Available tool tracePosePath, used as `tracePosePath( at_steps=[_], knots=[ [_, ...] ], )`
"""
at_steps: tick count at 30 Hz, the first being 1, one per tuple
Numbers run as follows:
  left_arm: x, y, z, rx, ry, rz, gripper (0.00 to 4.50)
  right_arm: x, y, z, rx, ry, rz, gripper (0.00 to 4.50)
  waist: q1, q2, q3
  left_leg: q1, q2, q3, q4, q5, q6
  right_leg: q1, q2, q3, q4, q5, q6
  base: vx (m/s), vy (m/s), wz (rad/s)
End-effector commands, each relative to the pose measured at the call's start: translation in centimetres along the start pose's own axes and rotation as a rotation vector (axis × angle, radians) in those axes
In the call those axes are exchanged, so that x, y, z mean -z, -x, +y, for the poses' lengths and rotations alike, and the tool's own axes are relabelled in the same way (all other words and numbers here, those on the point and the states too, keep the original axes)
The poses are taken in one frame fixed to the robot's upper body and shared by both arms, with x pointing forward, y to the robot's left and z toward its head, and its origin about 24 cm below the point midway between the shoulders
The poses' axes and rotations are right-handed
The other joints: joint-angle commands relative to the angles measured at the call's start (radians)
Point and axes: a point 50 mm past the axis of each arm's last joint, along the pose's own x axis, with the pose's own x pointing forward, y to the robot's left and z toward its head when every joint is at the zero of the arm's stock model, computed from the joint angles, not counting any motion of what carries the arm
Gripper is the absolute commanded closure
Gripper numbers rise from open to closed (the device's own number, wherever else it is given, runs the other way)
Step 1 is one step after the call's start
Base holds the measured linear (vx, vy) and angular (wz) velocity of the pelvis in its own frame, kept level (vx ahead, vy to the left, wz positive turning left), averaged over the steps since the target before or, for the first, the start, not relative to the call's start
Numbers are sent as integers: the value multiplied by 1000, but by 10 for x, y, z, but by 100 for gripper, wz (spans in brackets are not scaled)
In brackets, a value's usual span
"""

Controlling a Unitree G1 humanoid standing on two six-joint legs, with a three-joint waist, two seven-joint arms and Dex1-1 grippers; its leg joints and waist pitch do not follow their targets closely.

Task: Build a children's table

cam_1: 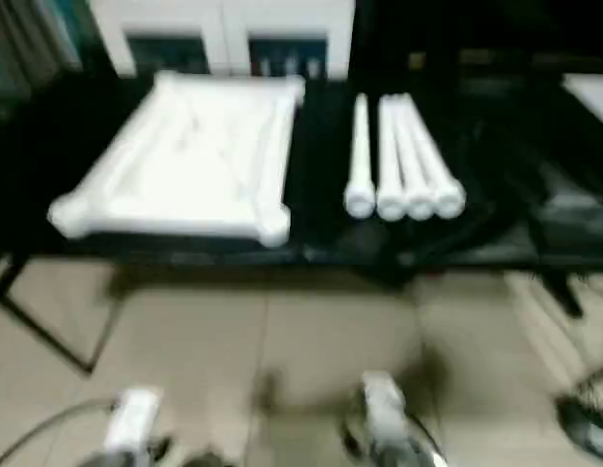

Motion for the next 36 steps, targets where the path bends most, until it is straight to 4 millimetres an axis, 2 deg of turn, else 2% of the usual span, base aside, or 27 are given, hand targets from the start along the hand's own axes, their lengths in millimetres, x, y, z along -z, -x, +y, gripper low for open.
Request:
tracePosePath(
  at_steps=[1,2,3,4,5,6,7,10,12,13,16,18,19,21,22,24,25,27,28,29,30,31,32,33,34,35,36],
  knots=[
    [-52,9,-5,82,-13,-369,105,-16,13,-16,-41,44,-238,0,1,-18,-31,0,48,-12,-46,367,391,33,-122,41,-143,457,-16,-110,-2,-11],
    [-54,11,-5,89,-22,-396,105,-18,15,-16,-49,53,-266,0,24,-15,-31,17,51,15,-53,108,223,21,-139,49,-174,458,32,-110,-2,-11],
    [-56,12,-5,94,-29,-417,105,-20,16,-16,-55,61,-287,0,21,-18,-25,31,54,24,-75,7,165,19,-124,40,-178,426,29,-79,19,10],
    [-65,24,-7,103,-55,-526,105,-30,30,-19,-103,88,-402,0,15,-6,-26,42,57,29,-112,-84,102,25,-82,17,-172,369,2,-60,40,4],
    [-67,27,-7,106,-62,-551,105,-33,34,-19,-113,99,-429,0,10,-7,-32,44,70,26,-130,-113,110,38,-73,10,-171,392,-7,-60,40,4],
    [-73,37,-8,122,-51,-620,105,-41,48,-18,-141,117,-517,0,-5,-7,-34,45,72,27,-132,-103,121,37,-62,7,-163,427,-12,-31,56,-5],
    [-79,49,-10,138,-51,-682,105,-51,67,-17,-194,117,-598,0,-24,-2,-31,43,78,17,-143,-118,168,37,-57,-3,-163,454,-39,-1,72,-11],
    [-88,68,-12,162,-54,-760,105,-66,92,-15,-273,108,-679,0,-43,-5,-33,46,81,18,-143,-130,206,35,-60,2,-171,430,-88,-3,80,-6],
    [-94,75,-10,168,-43,-788,105,-75,101,-16,-259,142,-718,0,-50,-2,-28,46,77,25,-148,-150,185,28,-62,7,-181,381,-119,0,0,0],
    [-109,90,-8,179,-19,-857,105,-95,118,-19,-251,140,-798,0,-54,-2,-25,45,72,31,-153,-172,153,27,-63,10,-187,341,-132,0,0,0],
    [-151,115,-5,192,46,-1047,105,-139,140,-23,-179,94,-947,0,-58,-8,-24,43,63,39,-155,-163,107,26,-62,15,-192,307,-133,-21,12,-1],
    [-175,124,-8,197,11,-1114,105,-163,148,-21,-110,83,-1016,0,-61,-7,-25,48,60,44,-157,-161,56,19,-61,22,-195,238,-125,-62,8,-2],
    [-179,125,-8,191,6,-1123,105,-167,148,-21,-90,82,-1032,0,-60,5,-23,50,59,44,-160,-161,40,14,-59,21,-194,228,-119,-59,7,-4],
    [-205,131,-11,149,3,-1195,105,-191,149,-22,50,43,-1085,0,-69,-2,-32,47,50,49,-158,-124,-5,12,-52,25,-191,274,-85,0,0,0],
    [-215,131,-14,127,1,-1204,105,-199,148,-25,132,29,-1073,0,-69,-3,-38,47,47,50,-152,-91,-10,16,-51,25,-187,315,-74,0,0,0],
    [-223,130,-19,127,0,-1193,105,-201,144,-22,96,12,-1015,0,-67,3,-42,54,46,49,-147,-51,-29,9,-45,27,-182,394,-51,0,0,0],
    [-226,127,-25,143,-6,-1175,105,-201,145,-15,28,3,-1022,0,-69,6,-39,51,43,51,-148,-71,-35,10,-47,30,-182,411,-38,0,0,0],
    [-226,122,-28,138,-1,-1133,105,-199,145,-3,-12,29,-1021,0,-68,7,-46,50,41,53,-141,-77,-35,13,-50,33,-180,466,-11,0,0,0],
    [-224,120,-28,120,-10,-1094,105,-197,143,5,-8,91,-1000,0,-66,8,-51,50,40,54,-133,-34,-31,11,-47,32,-175,557,9,0,0,0],
    [-224,120,-27,108,-23,-1089,105,-195,142,10,-15,115,-976,0,-61,-4,-50,18,9,39,-131,20,13,35,-49,1,-170,675,32,0,0,0],
    [-224,120,-27,107,-24,-1089,105,-195,141,10,-15,116,-975,0,-66,8,-59,14,-1,35,-124,64,38,44,-45,-14,-165,752,53,0,0,0],
    [-223,123,-26,96,-50,-1097,105,-193,141,16,-21,160,-963,0,-63,17,-63,-10,-46,11,-110,157,128,77,-35,-64,-166,900,107,-1,20,31],
    [-223,124,-25,88,-62,-1098,105,-192,142,20,-21,184,-964,0,-75,25,-59,7,-47,-27,-104,220,208,63,-28,-86,-160,858,110,2,30,60],
    [-222,124,-23,68,-77,-1084,105,-191,141,23,-34,190,-961,0,-81,35,-53,31,-35,-63,-122,185,274,53,-23,-98,-161,623,67,6,22,56],
    [-222,124,-22,55,-84,-1075,105,-190,141,25,-41,186,-958,0,-91,38,-48,38,-27,-87,-136,106,306,52,-21,-95,-160,448,38,-7,-2,49],
    [-222,125,-22,56,-86,-1082,105,-190,140,25,-40,182,-953,0,-99,33,-33,23,-41,-109,-159,-53,314,70,-27,-81,-184,168,-23,-10,-11,21],
    [-223,126,-23,60,-86,-1090,105,-190,140,25,-38,180,-950,0,-96,33,-24,12,-51,-108,-167,-149,281,81,-41,-74,-204,49,-58,-29,7,48]
  ],
)
